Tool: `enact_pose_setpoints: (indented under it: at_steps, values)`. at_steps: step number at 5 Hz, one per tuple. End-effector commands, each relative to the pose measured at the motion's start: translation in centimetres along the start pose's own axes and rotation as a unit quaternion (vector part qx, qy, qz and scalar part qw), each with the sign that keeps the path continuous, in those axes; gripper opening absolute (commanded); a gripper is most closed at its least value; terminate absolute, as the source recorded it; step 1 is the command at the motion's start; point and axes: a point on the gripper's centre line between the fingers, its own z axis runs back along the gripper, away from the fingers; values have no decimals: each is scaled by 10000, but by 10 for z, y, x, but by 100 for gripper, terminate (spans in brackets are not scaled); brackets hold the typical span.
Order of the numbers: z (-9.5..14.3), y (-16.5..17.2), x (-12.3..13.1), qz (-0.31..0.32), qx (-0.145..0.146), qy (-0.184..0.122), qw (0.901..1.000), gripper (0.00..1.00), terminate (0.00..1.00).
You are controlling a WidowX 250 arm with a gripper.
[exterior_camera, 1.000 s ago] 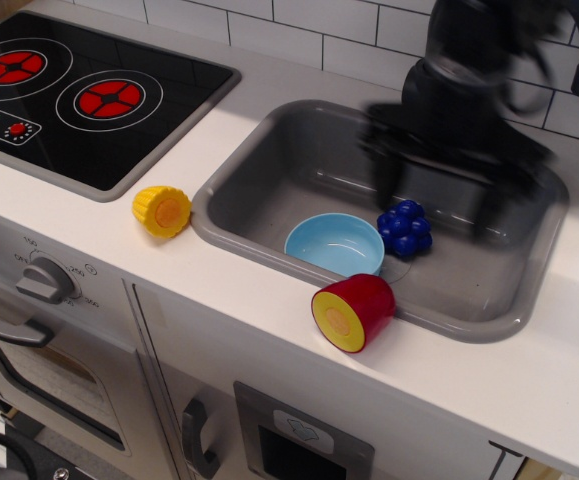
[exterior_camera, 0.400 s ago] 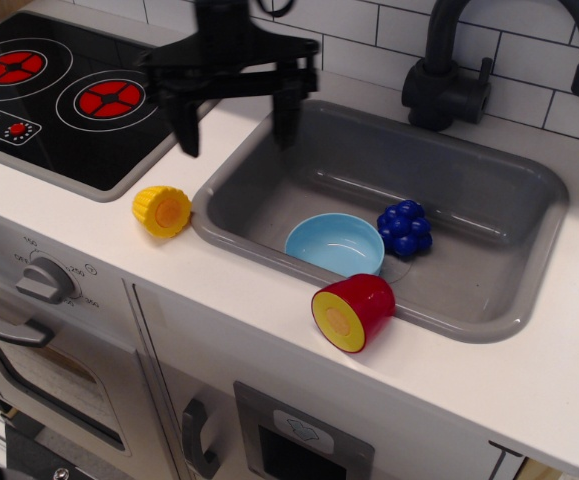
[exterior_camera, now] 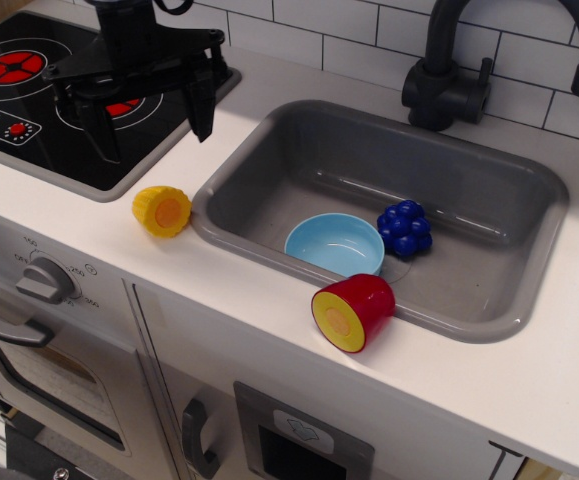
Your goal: Put corn in bowl sink
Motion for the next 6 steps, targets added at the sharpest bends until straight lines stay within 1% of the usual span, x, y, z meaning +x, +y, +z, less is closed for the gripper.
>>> enact_pose_setpoints:
  at_steps: [1, 2, 3, 5, 6]
  values:
    - [-14, 4, -10, 298, 144, -131, 9994, 100, 0]
    - [-24, 3, -15, 498, 143, -125, 9986, 100, 0]
    - [-33, 0, -20, 463, 238, -176, 9985, 100, 0]
    - [-42, -3, -26, 548, 198, -169, 9982, 100, 0]
    - [-48, -4, -26, 598, 248, -184, 9977, 100, 0]
